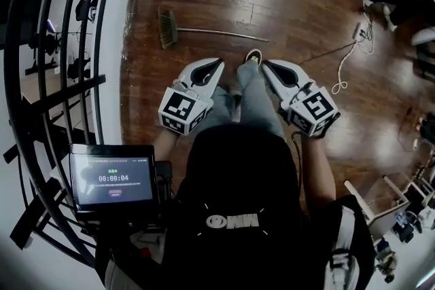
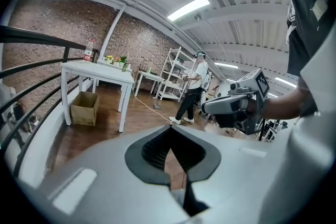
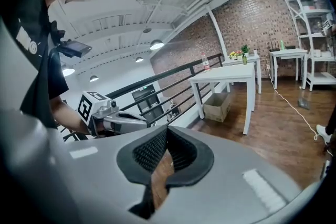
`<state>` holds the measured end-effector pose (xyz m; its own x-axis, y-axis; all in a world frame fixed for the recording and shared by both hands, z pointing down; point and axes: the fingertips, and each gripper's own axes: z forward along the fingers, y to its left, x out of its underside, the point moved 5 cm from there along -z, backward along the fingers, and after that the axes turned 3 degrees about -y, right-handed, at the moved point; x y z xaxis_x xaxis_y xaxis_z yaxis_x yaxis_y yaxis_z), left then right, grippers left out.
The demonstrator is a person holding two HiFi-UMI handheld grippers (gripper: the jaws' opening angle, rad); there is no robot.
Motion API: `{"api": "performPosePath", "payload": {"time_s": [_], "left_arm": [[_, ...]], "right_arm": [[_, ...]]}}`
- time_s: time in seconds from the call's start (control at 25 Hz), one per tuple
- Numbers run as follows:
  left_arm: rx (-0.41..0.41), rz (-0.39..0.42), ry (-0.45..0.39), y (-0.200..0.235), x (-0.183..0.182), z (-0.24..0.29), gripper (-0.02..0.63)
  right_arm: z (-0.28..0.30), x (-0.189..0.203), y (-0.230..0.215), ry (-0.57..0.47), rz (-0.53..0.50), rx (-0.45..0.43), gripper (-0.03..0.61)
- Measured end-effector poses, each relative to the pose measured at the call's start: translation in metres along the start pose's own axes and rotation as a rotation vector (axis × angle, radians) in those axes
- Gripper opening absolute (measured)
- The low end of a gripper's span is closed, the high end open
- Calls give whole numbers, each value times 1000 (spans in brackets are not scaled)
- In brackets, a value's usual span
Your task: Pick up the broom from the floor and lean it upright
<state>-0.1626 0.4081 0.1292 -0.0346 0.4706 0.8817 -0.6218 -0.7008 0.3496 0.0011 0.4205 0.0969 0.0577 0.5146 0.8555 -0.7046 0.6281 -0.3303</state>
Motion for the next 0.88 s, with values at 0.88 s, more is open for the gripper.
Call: {"api": "performPosePath", "payload": {"time_s": [0.88], "left_arm": [[112, 482, 753, 95, 146, 230, 273]], "right_arm": [[71, 90, -215, 101, 160, -64, 3]]}}
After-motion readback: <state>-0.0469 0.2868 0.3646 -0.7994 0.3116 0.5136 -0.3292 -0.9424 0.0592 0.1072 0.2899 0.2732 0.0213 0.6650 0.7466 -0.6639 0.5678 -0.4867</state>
